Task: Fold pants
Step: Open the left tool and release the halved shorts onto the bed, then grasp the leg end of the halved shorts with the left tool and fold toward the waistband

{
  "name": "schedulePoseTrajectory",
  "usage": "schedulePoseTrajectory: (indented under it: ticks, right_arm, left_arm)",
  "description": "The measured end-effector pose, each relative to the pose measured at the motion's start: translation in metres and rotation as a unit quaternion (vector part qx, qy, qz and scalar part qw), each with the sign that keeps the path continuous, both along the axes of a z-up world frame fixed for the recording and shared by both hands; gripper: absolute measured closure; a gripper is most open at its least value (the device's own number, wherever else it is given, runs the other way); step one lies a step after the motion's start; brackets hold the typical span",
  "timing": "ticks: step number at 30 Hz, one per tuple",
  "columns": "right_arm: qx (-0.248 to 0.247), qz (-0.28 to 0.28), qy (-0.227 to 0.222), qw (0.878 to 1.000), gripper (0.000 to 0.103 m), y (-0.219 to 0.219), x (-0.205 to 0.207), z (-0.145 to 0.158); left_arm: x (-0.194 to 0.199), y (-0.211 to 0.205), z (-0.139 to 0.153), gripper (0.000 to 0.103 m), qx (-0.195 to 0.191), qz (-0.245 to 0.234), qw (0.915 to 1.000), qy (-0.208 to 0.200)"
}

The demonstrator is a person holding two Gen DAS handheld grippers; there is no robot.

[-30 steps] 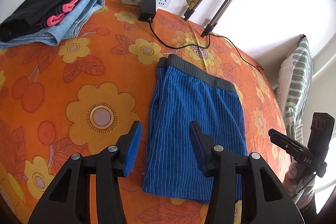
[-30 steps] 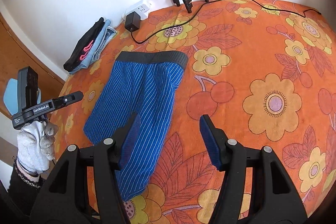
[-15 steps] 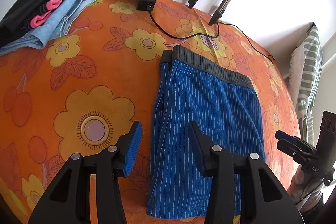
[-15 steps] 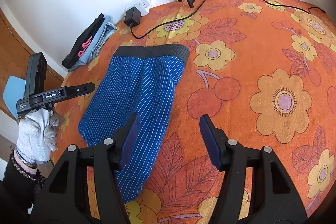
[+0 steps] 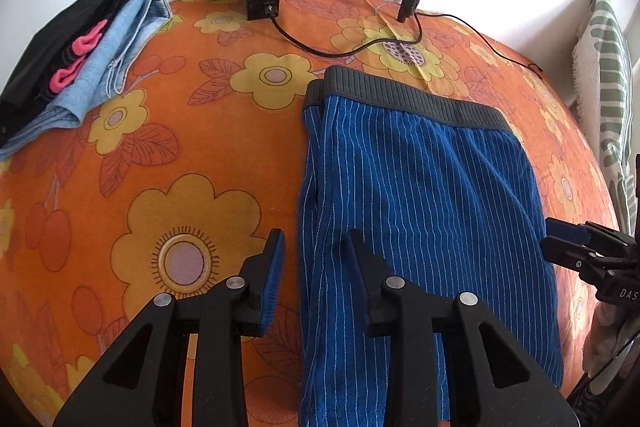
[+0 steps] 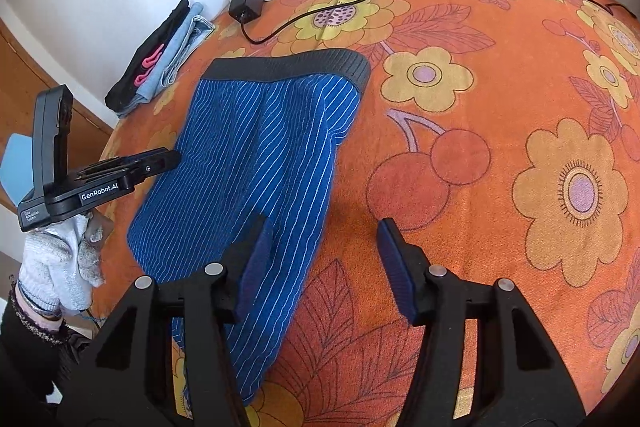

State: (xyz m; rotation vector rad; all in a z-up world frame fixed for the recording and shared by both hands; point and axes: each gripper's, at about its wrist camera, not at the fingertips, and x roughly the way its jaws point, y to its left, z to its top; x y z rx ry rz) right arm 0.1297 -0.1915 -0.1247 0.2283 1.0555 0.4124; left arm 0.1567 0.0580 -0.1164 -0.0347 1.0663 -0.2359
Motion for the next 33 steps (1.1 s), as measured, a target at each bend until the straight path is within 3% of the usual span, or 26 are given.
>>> schedulePoseTrajectory:
  ticks: [4,8,11,16,20,26,33]
  right_arm:
    - [-0.007,0.011,-0.008,1.000,0.047,0.008,0.001,-0.001]
    - [-0.019,0.026,-0.015,0.999,0.057,0.018,-0.001,-0.001]
    - [-0.013,0.031,-0.013,0.999,0.067,0.019,-0.002,-0.002]
    - [0.008,0.032,-0.002,0.999,0.075,0.017,-0.001,-0.004]
    - [0.021,0.036,0.007,0.999,0.090,0.017,-0.002,-0.007]
    - [0.066,0.025,0.018,0.997,0.094,0.008,0.000,-0.006]
    - [0.095,0.015,-0.007,0.995,0.095,-0.004,-0.002,0.012]
  left_arm:
    - [-0.002,-0.009,0.000,0.088,0.018,-0.012,0.9997,-0.010]
    - [-0.003,-0.016,0.000,0.097,0.013,-0.019,0.9997,-0.008]
    - [-0.003,-0.016,0.000,0.098,0.004,-0.015,0.9998,-0.009]
    - [-0.002,-0.012,0.000,0.098,-0.021,-0.003,0.9998,-0.004]
    - [-0.002,-0.009,0.003,0.099,-0.042,0.004,0.9991,-0.005]
    - [-0.005,-0.005,0.015,0.099,-0.066,0.008,0.9977,-0.017]
    - [-0.008,0.009,0.033,0.099,-0.107,0.022,0.9934,-0.035]
